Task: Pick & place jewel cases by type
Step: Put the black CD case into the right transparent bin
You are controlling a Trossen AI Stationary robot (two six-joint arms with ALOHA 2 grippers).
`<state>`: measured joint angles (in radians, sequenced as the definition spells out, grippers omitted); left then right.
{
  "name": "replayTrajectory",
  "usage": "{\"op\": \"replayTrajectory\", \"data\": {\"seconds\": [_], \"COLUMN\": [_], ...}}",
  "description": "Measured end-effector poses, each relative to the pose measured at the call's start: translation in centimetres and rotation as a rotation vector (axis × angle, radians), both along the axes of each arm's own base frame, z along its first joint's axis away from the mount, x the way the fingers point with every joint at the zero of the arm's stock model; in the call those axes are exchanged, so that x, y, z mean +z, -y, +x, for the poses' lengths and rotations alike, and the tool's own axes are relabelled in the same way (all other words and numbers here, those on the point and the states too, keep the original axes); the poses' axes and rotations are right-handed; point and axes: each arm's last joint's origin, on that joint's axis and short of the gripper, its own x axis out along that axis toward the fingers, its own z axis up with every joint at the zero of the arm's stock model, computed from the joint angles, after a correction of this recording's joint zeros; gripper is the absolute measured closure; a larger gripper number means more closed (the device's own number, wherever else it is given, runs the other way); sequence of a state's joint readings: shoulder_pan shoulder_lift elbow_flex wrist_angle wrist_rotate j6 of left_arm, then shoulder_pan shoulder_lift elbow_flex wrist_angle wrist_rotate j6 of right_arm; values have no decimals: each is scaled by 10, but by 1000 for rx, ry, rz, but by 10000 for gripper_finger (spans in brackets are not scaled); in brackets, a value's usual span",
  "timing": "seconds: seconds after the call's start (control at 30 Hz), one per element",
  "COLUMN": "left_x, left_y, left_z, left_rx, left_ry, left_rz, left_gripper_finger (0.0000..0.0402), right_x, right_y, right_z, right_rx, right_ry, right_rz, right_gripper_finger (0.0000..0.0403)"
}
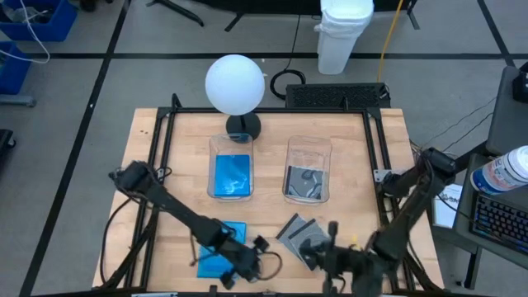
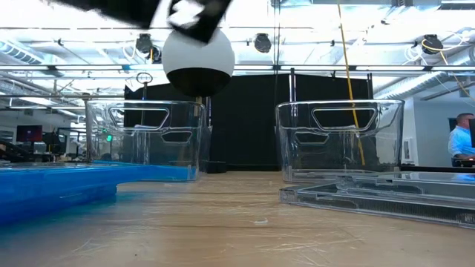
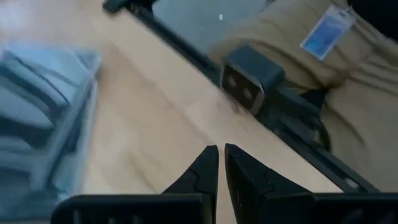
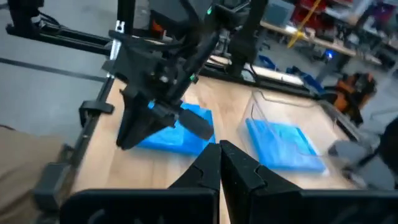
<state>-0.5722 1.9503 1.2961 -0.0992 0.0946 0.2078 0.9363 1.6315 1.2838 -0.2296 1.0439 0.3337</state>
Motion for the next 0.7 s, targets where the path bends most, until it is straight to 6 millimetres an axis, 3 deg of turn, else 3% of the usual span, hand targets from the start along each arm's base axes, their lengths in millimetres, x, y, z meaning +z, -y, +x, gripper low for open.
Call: {"op": "replayTrajectory", "data": {"seconds": [0.1,0.2,0.37,0.6,0.7], "left_x": [4,7,8,7,7], "left_y": [3,1,-10,-22,-22], "left_z": [21,38,52,59,59], "left_rx": [-15,-12,-14,18,26], "left_ry": [41,86,152,145,138], "left_rz": [49,71,81,70,61], "left_gripper_finger": [364,364,364,364,364], "right_x": [6,0,-28,-73,-85], "right_y": [-7,-4,13,34,36], "right_z": [-11,-22,-39,-59,-66], "right_rx": [-41,-75,-230,-446,-461], "right_ry": [-33,-120,-372,-484,-478], "right_rz": [50,139,341,517,542], "right_gripper_finger": [403,403,403,403,403]}}
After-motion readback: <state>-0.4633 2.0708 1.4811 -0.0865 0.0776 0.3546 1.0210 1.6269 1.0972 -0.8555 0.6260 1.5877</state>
